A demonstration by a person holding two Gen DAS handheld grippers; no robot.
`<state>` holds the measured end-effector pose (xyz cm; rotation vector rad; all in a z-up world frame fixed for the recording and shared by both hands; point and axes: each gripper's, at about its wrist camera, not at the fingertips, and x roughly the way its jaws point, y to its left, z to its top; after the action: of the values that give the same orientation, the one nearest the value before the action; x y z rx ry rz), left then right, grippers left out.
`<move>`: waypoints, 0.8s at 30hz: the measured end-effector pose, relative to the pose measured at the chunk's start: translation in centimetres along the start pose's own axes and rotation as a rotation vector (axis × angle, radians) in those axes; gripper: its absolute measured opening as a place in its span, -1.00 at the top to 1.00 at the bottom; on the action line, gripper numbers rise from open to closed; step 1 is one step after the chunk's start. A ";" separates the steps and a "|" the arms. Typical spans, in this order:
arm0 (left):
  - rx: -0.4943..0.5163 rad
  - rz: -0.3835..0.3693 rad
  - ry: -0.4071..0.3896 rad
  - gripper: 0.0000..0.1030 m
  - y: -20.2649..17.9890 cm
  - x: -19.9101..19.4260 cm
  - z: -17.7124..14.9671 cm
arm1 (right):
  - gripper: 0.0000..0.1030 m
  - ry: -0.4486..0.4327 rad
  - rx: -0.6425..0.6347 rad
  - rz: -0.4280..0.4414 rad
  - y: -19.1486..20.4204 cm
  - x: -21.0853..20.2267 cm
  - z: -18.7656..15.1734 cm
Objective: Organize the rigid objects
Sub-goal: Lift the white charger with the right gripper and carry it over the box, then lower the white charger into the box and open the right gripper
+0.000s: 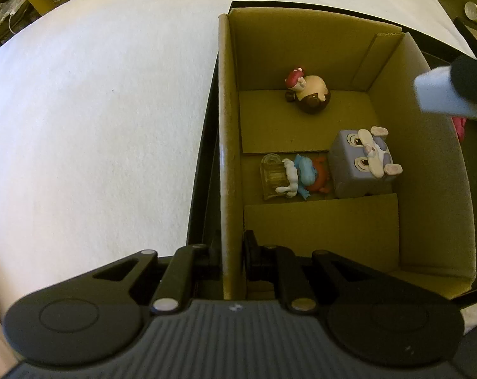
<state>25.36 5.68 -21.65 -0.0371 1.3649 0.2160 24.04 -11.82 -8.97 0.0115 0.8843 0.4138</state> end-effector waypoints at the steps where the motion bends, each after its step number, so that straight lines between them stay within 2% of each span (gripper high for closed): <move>1: 0.000 -0.002 -0.001 0.79 0.0 0.0 0.0 | 0.26 0.009 0.000 0.004 0.1 0.2 -0.1; 19: -0.025 -0.049 -0.020 0.79 1.3 -0.1 -0.6 | 0.26 0.125 -0.067 -0.009 1.4 4.4 -1.5; 24: -0.024 -0.049 -0.020 0.79 1.4 -0.3 -0.6 | 0.25 0.118 -0.080 -0.028 1.5 4.4 -1.6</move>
<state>24.47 6.92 -21.38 -0.0888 1.3398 0.1910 24.78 -9.11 -13.06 -0.0996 0.9828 0.4272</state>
